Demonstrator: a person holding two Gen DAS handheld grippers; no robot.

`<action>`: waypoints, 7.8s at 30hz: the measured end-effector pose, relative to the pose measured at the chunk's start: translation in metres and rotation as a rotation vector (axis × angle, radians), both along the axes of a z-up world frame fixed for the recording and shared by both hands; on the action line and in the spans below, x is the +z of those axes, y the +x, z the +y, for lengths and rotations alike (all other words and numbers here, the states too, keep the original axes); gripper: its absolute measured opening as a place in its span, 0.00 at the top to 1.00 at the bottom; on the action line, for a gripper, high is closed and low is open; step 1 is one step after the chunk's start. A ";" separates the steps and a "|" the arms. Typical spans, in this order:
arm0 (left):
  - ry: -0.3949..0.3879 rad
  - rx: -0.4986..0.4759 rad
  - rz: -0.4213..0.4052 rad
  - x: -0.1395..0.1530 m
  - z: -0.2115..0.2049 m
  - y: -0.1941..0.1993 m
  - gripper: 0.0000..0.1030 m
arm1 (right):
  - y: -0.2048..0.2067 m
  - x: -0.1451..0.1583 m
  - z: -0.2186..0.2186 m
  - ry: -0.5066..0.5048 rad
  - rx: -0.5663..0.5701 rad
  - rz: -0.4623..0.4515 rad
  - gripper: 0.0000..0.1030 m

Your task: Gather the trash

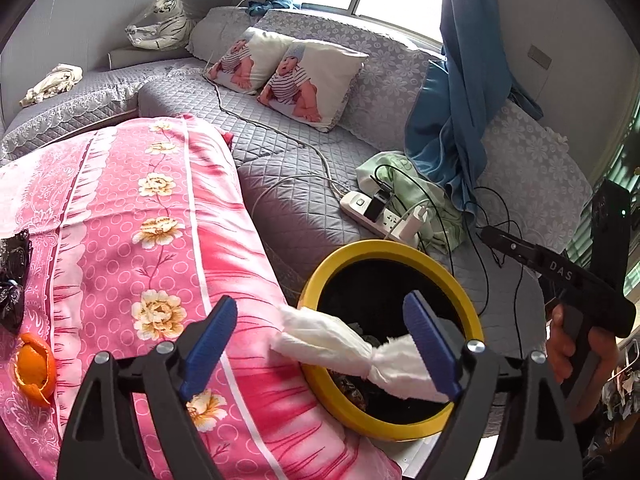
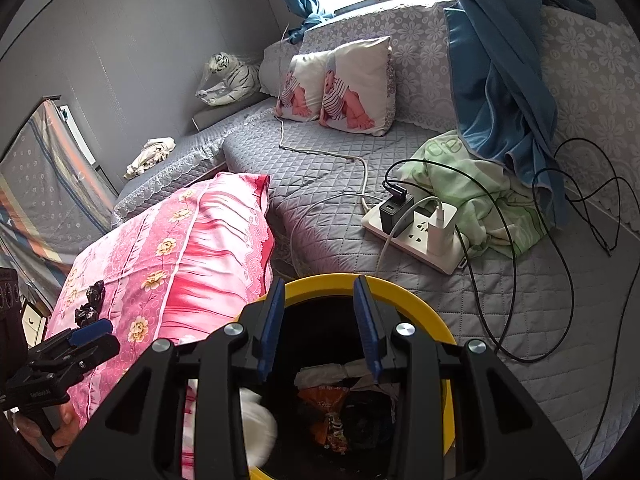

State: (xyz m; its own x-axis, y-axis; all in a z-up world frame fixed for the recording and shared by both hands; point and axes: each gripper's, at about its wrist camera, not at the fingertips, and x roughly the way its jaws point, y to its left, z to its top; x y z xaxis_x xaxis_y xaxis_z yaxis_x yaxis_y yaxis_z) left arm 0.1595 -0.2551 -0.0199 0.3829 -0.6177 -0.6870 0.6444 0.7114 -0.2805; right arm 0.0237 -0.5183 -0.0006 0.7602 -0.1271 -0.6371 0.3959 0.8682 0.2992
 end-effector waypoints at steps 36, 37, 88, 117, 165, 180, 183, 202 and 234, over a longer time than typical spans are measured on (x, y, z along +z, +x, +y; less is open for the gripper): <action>0.186 0.479 -0.022 -0.036 0.244 0.145 0.14 | 0.148 -0.037 0.332 0.010 0.839 0.074 0.28; 0.189 0.480 -0.020 -0.038 0.244 0.147 0.14 | 0.150 -0.039 0.338 0.004 0.845 0.078 0.28; 0.172 0.486 -0.124 0.007 0.229 0.078 0.94 | 0.148 -0.042 0.285 0.105 0.769 0.181 0.55; 0.056 0.076 -0.311 0.077 0.097 -0.074 0.94 | 0.051 -0.014 0.111 0.133 0.332 0.001 0.55; 0.128 -0.167 -0.059 -0.030 -0.076 -0.046 0.90 | 0.018 -0.047 -0.026 0.107 -0.091 0.089 0.52; 0.044 -0.028 -0.086 0.000 -0.006 -0.024 0.58 | 0.016 -0.035 -0.028 0.101 -0.114 0.097 0.45; 0.031 0.020 -0.107 0.009 0.023 -0.018 0.58 | 0.017 -0.029 -0.019 0.078 -0.106 0.099 0.45; -0.022 0.446 -0.246 0.026 0.240 -0.037 0.34 | 0.059 -0.015 0.165 -0.059 0.256 0.078 0.37; -0.133 0.651 -0.597 0.097 0.286 -0.155 0.08 | -0.016 0.063 0.293 -0.376 0.138 -0.291 0.08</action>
State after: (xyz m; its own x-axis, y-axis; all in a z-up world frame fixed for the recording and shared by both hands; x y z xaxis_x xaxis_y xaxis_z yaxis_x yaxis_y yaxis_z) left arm 0.0045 0.0307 0.0770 0.9566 -0.2133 -0.1984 0.1892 0.9728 -0.1339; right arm 0.0077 -0.2248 0.0627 0.9256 -0.1933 -0.3254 0.2165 0.9756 0.0363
